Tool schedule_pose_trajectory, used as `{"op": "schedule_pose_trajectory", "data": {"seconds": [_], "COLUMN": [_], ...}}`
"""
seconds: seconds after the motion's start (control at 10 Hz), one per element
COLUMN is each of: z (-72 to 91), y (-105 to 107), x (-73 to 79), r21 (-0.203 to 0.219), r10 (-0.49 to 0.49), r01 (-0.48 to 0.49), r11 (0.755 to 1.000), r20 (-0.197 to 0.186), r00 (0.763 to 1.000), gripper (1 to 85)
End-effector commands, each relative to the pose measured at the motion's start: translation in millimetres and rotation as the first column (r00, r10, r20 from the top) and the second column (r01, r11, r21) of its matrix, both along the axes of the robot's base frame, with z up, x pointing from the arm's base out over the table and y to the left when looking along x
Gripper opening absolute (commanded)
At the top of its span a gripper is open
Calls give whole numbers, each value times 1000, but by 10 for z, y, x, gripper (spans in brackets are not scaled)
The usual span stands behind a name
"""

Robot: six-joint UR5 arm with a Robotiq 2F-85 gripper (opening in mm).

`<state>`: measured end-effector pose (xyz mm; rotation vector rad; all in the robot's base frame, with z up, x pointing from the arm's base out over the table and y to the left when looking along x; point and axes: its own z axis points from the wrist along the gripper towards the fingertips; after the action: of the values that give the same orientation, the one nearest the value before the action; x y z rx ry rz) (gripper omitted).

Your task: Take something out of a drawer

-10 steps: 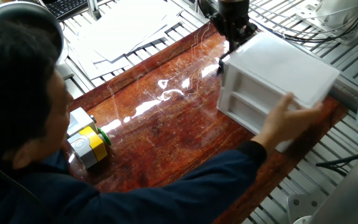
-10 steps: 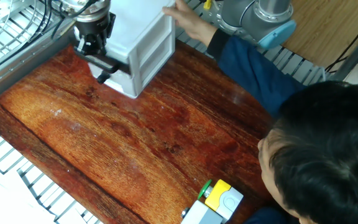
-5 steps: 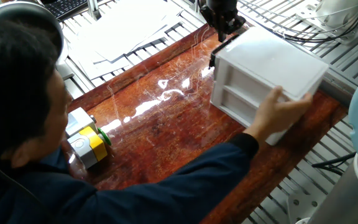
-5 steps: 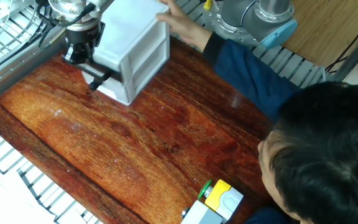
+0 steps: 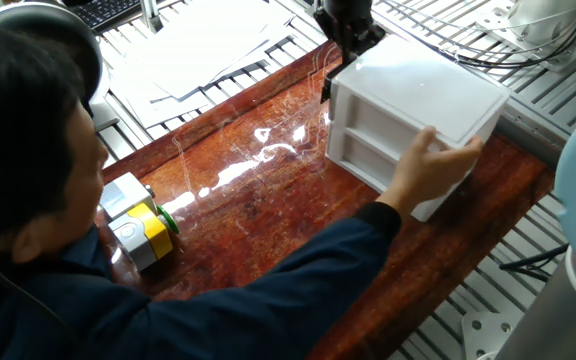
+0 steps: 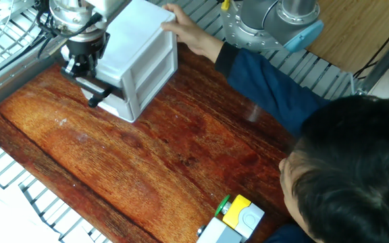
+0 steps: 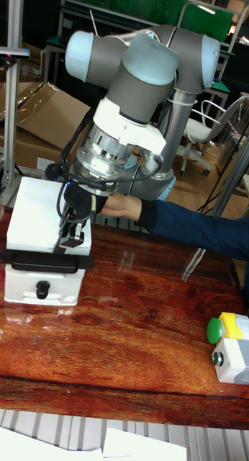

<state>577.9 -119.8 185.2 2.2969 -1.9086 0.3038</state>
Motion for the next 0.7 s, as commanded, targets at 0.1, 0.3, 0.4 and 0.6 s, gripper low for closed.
{"op": "schedule_pose_trajectory", "data": {"seconds": [0.1,0.3,0.4,0.6], "z": [48,96,98,127], "y": [57,117,139,175], "x": [436,562,593,719], "r21": [-7,-5,0,4], "r10": [21,31,28,34], "r01": [-20,-31,-29,-36], "r11": [1000,1000,1000,999], "r20": [132,157,167,209], "r00": [991,987,986,977], "gripper": [10,10,10,10]}}
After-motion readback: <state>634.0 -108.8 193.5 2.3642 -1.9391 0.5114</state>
